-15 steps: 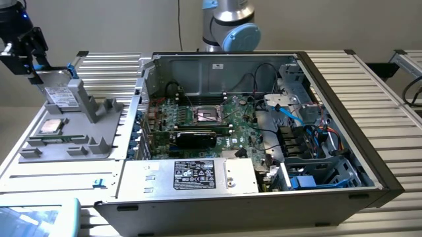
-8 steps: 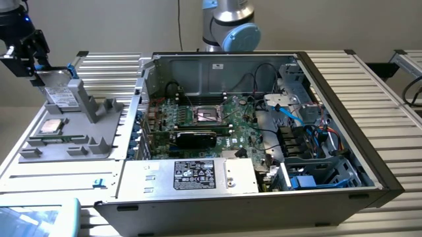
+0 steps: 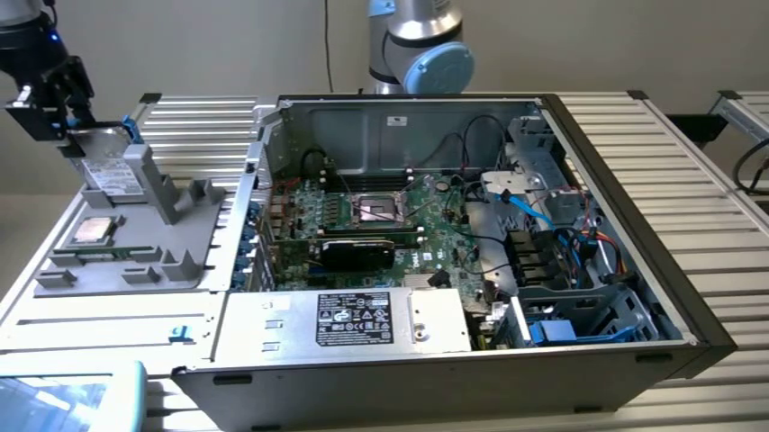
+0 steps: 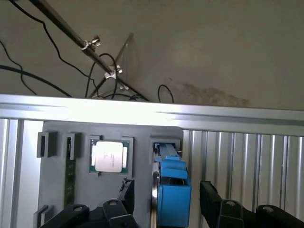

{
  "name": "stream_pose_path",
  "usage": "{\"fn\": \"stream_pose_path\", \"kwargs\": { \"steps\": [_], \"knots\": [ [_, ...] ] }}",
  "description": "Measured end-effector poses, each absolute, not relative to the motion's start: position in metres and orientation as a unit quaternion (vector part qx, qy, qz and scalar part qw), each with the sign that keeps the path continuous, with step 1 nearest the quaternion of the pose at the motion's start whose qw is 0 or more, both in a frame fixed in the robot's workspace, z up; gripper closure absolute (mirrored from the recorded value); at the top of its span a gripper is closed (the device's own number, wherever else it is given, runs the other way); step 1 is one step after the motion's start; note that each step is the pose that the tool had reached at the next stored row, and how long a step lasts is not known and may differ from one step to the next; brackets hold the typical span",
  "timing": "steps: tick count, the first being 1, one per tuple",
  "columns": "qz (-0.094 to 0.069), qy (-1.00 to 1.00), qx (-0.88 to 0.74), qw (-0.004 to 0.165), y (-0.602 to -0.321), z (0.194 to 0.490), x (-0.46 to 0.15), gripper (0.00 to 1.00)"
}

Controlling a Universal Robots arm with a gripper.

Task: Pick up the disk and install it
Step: 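Pick up the disk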

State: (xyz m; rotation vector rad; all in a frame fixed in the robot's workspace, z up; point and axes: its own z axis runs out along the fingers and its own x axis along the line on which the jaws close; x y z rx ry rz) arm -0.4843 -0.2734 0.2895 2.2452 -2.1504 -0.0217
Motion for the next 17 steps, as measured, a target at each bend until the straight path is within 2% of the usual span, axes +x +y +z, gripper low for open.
{"fn": "stream_pose_path", "kwargs": {
  "steps": [17],
  "knots": [
    [-0.011, -0.692, 0.722, 0.013, -0.2724, 0.2800, -0.4865, 0.34]
  ]
}}
